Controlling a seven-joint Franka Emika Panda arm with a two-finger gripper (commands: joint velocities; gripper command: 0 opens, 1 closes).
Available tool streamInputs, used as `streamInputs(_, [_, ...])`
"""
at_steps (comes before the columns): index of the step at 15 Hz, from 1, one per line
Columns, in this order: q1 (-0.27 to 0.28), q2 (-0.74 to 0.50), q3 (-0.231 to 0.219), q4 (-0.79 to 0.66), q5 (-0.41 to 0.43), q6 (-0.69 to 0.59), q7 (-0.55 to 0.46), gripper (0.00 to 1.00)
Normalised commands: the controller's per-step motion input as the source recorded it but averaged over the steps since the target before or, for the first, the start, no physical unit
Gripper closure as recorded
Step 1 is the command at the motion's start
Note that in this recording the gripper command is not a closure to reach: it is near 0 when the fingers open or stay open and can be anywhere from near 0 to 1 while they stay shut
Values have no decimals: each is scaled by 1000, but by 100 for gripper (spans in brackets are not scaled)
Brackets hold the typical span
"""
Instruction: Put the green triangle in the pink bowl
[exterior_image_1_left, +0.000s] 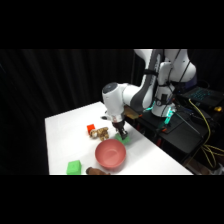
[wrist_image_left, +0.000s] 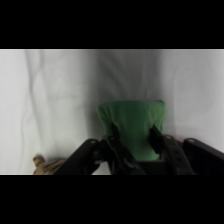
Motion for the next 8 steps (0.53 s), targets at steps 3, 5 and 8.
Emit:
streamInputs(3, [18,-485,-93,-42,-282,-332,164,100])
streamInputs(5, [32,-425,-37,53,-354,-421,181,100])
streamInputs(8, [30,-203,54,212,-302,-411,99,100])
